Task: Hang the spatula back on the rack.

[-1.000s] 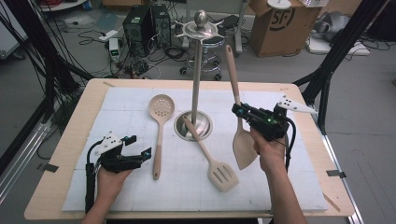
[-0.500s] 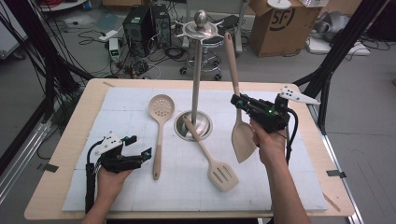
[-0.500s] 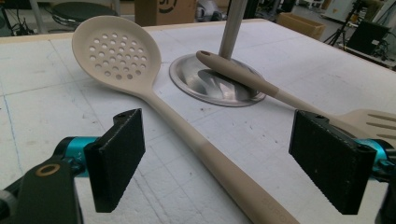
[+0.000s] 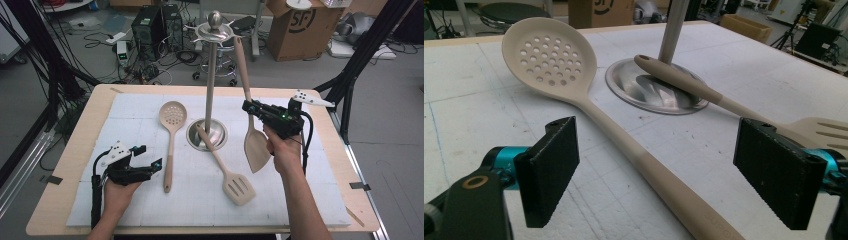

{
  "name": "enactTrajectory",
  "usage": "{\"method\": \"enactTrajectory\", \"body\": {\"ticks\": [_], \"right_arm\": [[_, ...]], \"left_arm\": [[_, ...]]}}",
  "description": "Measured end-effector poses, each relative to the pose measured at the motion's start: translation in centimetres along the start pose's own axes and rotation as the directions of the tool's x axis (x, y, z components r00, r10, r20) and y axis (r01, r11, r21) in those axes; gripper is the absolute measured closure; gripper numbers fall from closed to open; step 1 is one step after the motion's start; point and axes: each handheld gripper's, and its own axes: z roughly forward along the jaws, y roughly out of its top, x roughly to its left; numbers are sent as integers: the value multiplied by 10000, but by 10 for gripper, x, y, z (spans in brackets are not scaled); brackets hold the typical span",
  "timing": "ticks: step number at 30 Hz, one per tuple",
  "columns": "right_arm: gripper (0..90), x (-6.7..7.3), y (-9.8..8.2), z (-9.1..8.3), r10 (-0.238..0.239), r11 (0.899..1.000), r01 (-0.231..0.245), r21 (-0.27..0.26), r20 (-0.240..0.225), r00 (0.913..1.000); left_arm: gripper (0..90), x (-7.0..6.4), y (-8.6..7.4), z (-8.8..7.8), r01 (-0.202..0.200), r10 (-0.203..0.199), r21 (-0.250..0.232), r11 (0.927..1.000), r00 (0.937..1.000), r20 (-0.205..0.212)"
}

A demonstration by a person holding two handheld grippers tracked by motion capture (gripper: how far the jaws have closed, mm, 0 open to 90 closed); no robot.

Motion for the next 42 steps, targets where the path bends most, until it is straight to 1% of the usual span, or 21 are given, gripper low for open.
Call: {"method": "enactTrajectory", "body": {"ticks": [3,5,8,11,13,18,22,24,27,28,29,31,33,34,35,36,37,38,40,42], "right_arm": [[783,0,2,-3,-69,9996,67,-272,-101,9999],[783,-2,3,-7,83,9988,-88,-481,-116,9999],[783,-7,5,-11,217,9979,-217,-616,-5,9998],[783,-12,5,-12,408,9971,-416,-629,-135,9991],[783,-15,4,-10,505,9970,-520,-568,-285,9983],[783,-18,2,-4,642,9973,-658,-313,-478,9968],[783,-14,0,1,679,9975,-688,-130,-654,9956],[783,-10,-1,4,501,9987,-503,-5,-685,9964],[783,-2,-5,13,181,9993,-159,328,-662,9976],[783,0,-6,15,141,9990,-112,441,-649,9978],[783,2,-7,18,-66,9988,90,485,-498,9987],[781,4,-9,21,-192,9984,210,521,-350,9992],[765,7,-10,24,-593,9964,585,613,107,9982],[718,8,-10,25,-713,9954,693,665,279,9971],[649,8,-11,26,-778,9945,756,726,279,9966],[604,8,-11,26,-844,9939,811,742,416,9956],[586,8,-11,26,-982,9929,933,738,646,9931],[587,7,-10,24,-969,9935,921,675,719,9927],[571,6,-8,21,-828,9965,818,155,862,9928],[575,5,-4,16,-723,9950,789,-605,1038,9920]], "left_arm": [[188,0,0,0,-3,3,22,10000,10000,8],[188,0,0,0,-1,1,12,10000,10000,-2],[189,0,0,0,-19,19,30,10000,10000,-1],[189,0,0,0,-12,12,29,10000,10000,-8],[189,0,0,0,-8,8,44,10000,10000,-36],[188,0,0,0,1,-1,36,10000,10000,-31],[189,0,0,-1,14,-14,8,10000,10000,-39],[188,1,0,-1,12,-12,2,10000,10000,-43],[188,0,0,-1,-15,15,-11,10000,10000,-37],[189,0,0,-1,-18,18,-23,10000,10000,-26],[189,0,0,-1,-7,7,-33,10000,10000,-30],[189,1,0,-2,7,-7,-39,10000,10000,-35],[189,1,0,-2,2,-2,-39,10000,10000,-17],[189,1,0,-2,2,-2,-38,10000,10000,-12],[189,1,0,-2,5,-5,-33,10000,10000,-12],[189,1,0,-2,7,-7,-38,10000,10000,-8],[188,1,0,-2,7,-7,-30,10000,10000,1],[189,1,0,-2,3,-3,-22,10000,10000,-2],[189,0,0,-2,32,-32,-55,10000,10000,-26],[189,1,0,-3,6,-6,-31,10000,10000,-47]]}}
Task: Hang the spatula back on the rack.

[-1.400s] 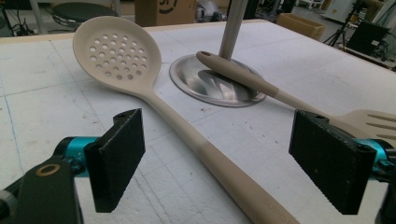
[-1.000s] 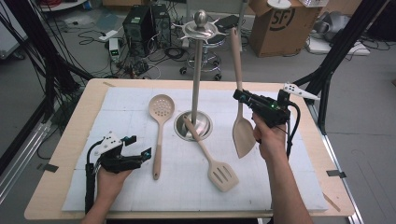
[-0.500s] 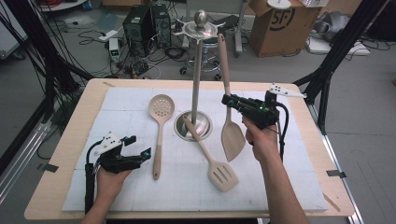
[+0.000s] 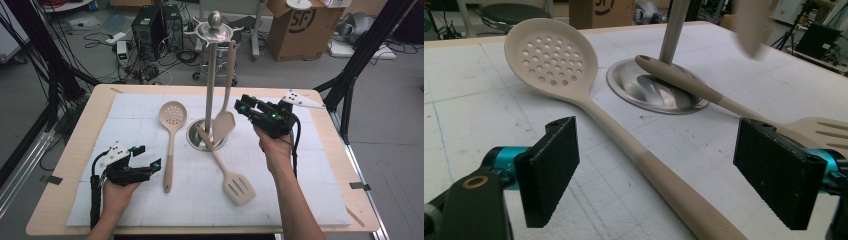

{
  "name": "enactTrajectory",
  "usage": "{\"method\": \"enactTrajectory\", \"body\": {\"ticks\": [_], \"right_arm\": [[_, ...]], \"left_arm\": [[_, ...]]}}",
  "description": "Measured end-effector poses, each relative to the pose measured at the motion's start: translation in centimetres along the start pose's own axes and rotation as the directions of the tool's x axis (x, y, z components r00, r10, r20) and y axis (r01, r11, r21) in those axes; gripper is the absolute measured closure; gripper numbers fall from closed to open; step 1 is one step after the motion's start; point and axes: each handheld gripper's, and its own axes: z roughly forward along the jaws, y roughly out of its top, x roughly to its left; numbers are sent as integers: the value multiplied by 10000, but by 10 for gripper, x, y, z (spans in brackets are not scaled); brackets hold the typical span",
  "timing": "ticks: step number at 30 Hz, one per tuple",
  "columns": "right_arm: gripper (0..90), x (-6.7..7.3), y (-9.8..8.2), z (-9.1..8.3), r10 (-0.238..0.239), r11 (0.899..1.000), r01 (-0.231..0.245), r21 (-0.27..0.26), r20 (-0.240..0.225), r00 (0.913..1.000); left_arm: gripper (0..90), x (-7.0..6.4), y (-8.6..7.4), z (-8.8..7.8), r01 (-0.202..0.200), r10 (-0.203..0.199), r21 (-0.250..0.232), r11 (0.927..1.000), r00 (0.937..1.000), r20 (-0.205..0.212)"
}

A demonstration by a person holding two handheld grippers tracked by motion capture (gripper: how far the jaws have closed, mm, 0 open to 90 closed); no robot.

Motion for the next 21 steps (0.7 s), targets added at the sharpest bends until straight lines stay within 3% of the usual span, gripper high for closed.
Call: {"method": "enactTrajectory", "body": {"ticks": [5,10,13,15,18,21], "right_arm": [[580,-3,12,-5,252,9953,-243,-940,89,9996],[601,-1,24,-5,67,9898,-44,-1425,156,9999],[604,-2,30,-3,213,9859,-180,-1664,179,9996],[621,-4,33,0,447,9777,-418,-2057,94,9990],[632,-4,37,5,600,9722,-572,-2271,51,9982],[637,-3,43,13,455,9728,-430,-2274,58,9989]], "left_arm": [[189,0,0,-1,45,-45,-6,10000,10000,-5],[189,1,-1,-1,44,-45,-27,10000,10000,-34],[189,1,-1,-1,69,-69,29,10000,10000,-22],[188,2,-1,-1,49,-49,-4,10000,10000,3],[188,3,-1,-1,100,-100,-64,9999,10000,-1],[188,4,-1,-2,149,-149,-120,9998,9999,-19]]}}
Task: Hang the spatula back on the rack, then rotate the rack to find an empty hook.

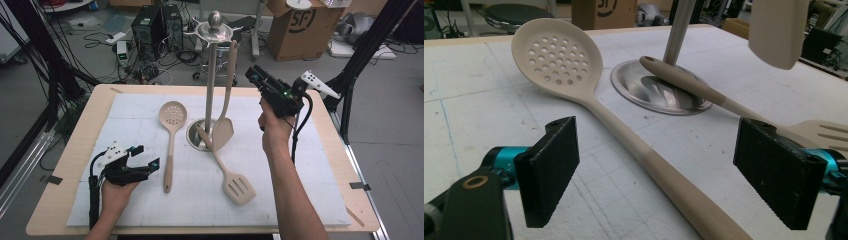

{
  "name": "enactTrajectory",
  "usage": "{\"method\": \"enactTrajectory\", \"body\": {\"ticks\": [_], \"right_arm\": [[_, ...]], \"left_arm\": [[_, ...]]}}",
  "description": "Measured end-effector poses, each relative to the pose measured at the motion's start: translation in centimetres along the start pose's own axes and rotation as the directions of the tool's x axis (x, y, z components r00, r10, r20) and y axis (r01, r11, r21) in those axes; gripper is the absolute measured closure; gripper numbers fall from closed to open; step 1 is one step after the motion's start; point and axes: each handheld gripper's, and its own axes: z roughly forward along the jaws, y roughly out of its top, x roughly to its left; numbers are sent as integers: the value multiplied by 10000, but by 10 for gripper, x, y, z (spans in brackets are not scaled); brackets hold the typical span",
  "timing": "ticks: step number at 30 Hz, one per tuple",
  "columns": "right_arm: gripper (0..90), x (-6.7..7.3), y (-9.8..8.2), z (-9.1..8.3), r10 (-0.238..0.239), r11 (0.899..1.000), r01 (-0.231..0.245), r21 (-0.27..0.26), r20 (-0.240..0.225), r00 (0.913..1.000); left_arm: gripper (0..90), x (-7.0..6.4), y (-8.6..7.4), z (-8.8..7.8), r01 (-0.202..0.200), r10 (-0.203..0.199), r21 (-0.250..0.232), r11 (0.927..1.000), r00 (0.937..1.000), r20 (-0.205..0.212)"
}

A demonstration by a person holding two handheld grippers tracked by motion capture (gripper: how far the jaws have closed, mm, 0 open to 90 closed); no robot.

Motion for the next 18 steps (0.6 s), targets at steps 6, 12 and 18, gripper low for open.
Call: {"method": "enactTrajectory", "body": {"ticks": [6,12,18], "right_arm": [[654,4,6,18,14,10000,-14,17,77,10000],[692,1,12,32,379,9977,-375,-558,74,9993],[898,-2,17,42,161,9983,-152,-557,146,9998]], "left_arm": [[189,-1,0,-1,11,-11,-2,10000,10000,18],[189,-1,1,0,43,-43,-30,10000,10000,32],[189,-2,0,-1,37,-37,14,10000,9999,97]]}}
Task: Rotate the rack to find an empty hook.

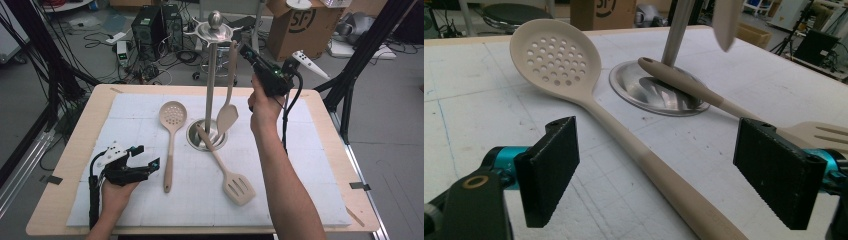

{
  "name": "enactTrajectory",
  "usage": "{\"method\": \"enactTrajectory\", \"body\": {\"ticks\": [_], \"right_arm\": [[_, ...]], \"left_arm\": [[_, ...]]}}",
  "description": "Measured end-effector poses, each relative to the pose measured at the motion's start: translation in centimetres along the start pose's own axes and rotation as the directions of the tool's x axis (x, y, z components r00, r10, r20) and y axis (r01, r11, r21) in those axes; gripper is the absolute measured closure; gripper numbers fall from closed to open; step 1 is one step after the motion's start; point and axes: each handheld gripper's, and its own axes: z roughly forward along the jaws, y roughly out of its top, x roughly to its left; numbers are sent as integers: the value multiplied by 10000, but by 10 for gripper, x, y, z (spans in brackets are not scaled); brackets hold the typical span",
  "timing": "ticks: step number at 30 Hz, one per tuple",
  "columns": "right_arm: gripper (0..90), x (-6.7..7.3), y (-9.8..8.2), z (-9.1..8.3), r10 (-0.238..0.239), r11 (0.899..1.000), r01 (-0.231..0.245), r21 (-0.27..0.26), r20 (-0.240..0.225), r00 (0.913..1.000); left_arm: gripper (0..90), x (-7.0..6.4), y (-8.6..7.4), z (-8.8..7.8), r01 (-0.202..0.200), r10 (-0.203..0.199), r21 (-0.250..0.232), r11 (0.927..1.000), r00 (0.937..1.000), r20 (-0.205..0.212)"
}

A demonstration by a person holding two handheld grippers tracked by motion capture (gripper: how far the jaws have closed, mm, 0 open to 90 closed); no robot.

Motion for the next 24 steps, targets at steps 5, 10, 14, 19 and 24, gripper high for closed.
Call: {"method": "enactTrajectory", "body": {"ticks": [5,10,14,19,24], "right_arm": [[898,0,0,8,208,9998,-205,-77,302,9993],[898,6,-5,12,146,9999,-146,26,159,9998],[898,16,-10,12,87,10000,-86,-48,211,9997],[898,30,-15,15,-107,9999,108,-33,175,9998],[898,40,-21,20,-195,9998,196,-34,48,9998]], "left_arm": [[189,0,0,-1,-4,4,-4,10000,10000,-6],[189,0,0,-2,-10,10,-27,10000,10000,8],[189,0,0,0,-57,57,-53,10000,10000,9],[190,-1,1,1,-135,135,-27,9999,9999,55],[190,-1,1,1,-85,85,-66,9999,9999,79]]}}
